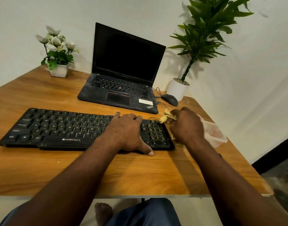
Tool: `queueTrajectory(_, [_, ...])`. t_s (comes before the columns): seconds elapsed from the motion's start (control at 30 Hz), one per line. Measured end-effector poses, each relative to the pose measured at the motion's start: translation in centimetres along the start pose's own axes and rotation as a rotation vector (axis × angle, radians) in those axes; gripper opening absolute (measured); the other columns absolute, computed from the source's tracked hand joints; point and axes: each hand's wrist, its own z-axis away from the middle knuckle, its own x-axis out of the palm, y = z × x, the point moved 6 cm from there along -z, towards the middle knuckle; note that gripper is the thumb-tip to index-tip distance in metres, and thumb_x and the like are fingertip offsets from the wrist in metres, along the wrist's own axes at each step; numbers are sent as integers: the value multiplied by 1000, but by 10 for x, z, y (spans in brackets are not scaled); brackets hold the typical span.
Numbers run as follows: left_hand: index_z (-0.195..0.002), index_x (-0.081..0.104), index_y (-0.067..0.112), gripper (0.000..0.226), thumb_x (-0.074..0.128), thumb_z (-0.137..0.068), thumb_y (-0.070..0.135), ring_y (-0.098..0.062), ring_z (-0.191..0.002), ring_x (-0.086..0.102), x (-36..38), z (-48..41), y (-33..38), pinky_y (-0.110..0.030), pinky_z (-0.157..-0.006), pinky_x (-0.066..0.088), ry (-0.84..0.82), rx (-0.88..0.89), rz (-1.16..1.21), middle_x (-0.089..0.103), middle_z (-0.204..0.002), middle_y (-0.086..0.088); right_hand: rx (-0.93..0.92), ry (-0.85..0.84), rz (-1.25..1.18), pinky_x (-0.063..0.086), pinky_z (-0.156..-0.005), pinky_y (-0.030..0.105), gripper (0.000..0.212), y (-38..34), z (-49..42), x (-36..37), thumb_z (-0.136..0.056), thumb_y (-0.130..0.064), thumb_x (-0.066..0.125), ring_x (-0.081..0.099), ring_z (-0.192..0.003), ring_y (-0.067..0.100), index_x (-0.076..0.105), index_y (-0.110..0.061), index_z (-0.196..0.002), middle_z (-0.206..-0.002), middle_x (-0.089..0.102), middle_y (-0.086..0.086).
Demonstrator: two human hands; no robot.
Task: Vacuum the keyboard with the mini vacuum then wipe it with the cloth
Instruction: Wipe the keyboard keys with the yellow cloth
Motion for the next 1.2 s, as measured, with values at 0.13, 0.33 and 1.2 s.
queueTrajectory(0.13, [-165,9,16,147,56,-55,101,-27,-157,18,0,-1,1,-57,-128,4,5,-6,-11,20,-171,-7,-191,-83,-89,50,-91,36,43,-37,8,22,-96,-21,62,54,-116,23,64,-27,-138,-124,58,3])
queueTrajectory(0.33, [-164,9,15,148,57,-54,101,-26,-158,18,1,-1,0,-58,-128,5,1,-13,-8,18,-172,-7,-366,-122,-119,39,-82,27,44,-46,29,21,-101,-18,57,50,-115,18,60,-28,-143,-121,55,-1])
queueTrajectory(1.2, [-165,7,15,151,53,-51,104,-26,-158,18,2,-1,1,-58,-128,5,-6,-19,-30,18,-172,-7,-512,-144,179,49,-92,34,49,-44,52,2,-95,-27,70,43,-123,21,59,-30,-143,-132,49,2])
